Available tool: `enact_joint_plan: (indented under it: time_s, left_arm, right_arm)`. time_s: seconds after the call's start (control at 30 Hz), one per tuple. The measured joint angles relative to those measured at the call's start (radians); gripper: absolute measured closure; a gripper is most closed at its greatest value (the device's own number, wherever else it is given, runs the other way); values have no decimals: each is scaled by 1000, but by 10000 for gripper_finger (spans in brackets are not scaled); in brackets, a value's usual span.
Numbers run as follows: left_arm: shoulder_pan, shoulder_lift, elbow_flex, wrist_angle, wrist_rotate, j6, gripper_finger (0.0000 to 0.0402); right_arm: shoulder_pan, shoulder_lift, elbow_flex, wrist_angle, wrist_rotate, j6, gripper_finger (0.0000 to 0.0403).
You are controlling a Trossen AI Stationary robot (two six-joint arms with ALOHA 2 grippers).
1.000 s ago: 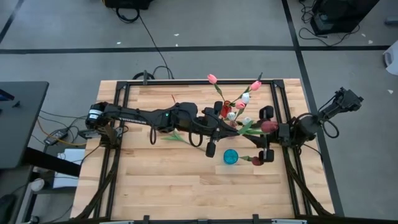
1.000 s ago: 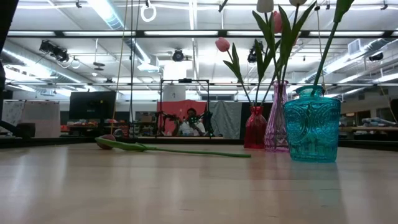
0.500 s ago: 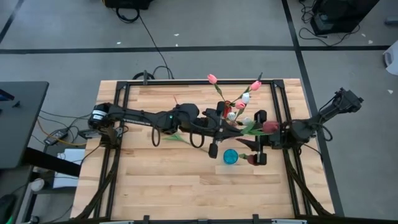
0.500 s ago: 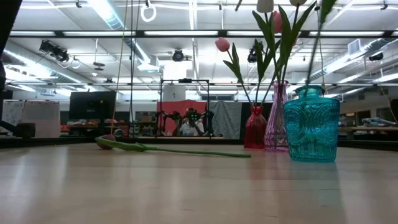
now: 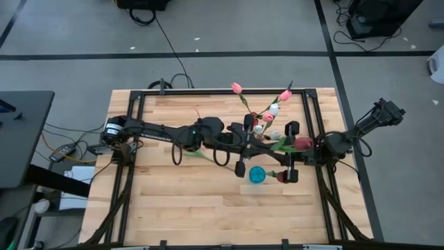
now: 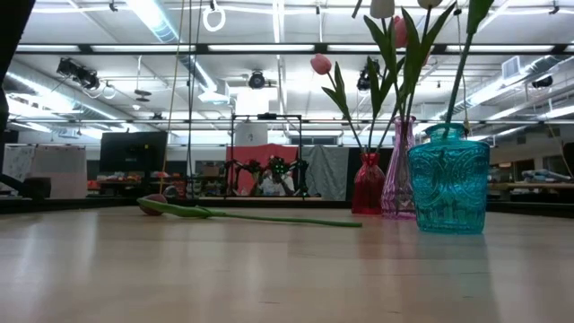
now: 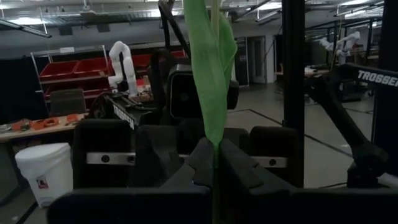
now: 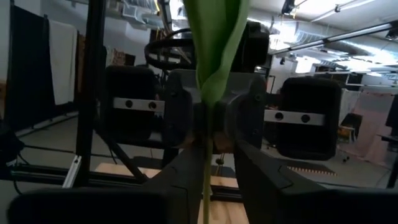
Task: Sort flowers into vase by color
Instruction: Put the right red tulip into the blue vase
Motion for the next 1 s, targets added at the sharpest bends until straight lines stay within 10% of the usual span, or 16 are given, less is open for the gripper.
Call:
enact_joint_plan:
  time_s: [0.63,1.0]
  left_arm:
    - [0,0,0,10,10,0,380]
    - [2,-50,0,-55,23,67,242]
  right_arm:
    - [-5,0,0,-2,-20,-8,398]
    - [16,-57,0,2,-13,32,398]
